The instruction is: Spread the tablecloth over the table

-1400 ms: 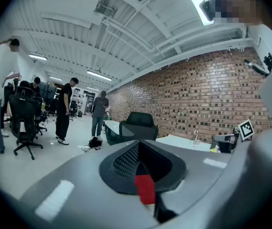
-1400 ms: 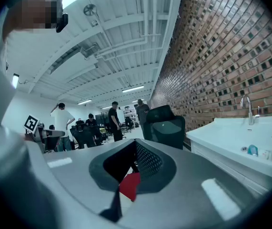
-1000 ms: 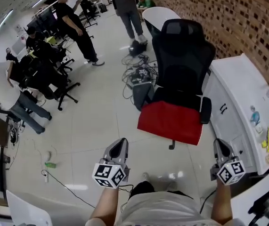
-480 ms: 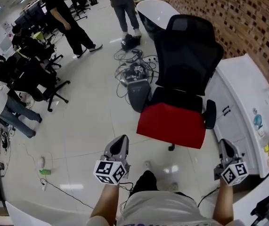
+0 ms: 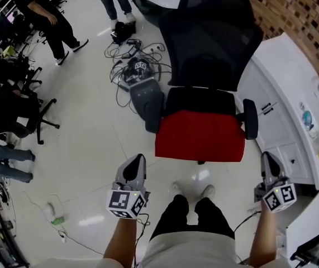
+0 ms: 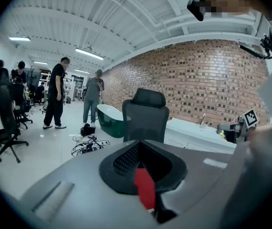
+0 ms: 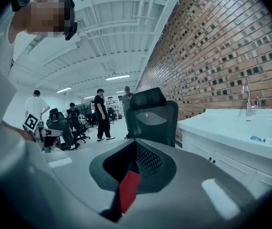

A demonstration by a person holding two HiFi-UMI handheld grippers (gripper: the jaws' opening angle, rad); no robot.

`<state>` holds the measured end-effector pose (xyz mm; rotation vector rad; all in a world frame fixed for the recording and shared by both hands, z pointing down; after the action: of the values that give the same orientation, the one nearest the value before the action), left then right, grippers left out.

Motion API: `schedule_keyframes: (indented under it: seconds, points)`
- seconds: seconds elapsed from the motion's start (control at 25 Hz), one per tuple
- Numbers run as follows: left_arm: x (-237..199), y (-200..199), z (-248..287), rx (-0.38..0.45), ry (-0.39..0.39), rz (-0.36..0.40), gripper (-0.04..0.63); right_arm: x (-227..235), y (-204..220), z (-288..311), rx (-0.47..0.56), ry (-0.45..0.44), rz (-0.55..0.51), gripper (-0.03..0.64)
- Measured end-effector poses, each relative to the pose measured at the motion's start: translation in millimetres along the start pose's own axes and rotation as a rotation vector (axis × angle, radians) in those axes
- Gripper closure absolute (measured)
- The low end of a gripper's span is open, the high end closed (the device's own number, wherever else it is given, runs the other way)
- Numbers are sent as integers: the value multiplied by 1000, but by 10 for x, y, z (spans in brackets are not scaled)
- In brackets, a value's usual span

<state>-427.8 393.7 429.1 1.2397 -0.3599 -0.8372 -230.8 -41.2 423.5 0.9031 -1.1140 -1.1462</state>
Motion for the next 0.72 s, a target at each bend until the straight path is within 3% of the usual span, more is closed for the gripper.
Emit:
schedule_keyframes:
  seconds: [0.16,0.32,0.44,0.72]
  points:
    - [-75,325,323,-40,21,-5,591,217,345,147,-10,12,18,611]
    - [-49,909,689,-91,40,-4,589,556,1029,283,-86,18,42,611]
    - [-107,1466,956,-152,-2,3,589,755,1672,374,-151,15,73,611]
    - [-434,3030,1477,-275,-121,-83,588,1037,3215,468,-287,46,157,611]
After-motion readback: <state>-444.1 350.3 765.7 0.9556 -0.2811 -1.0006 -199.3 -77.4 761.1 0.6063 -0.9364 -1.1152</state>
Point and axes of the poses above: the fingertips, and each gripper's own axes: z forward along the fingers, x to its right, y out of its underside, the point moved 9 cm from there along -z, backward along the fingers, and after that the axes turned 1 degree about -x, right-handed, at the moved point
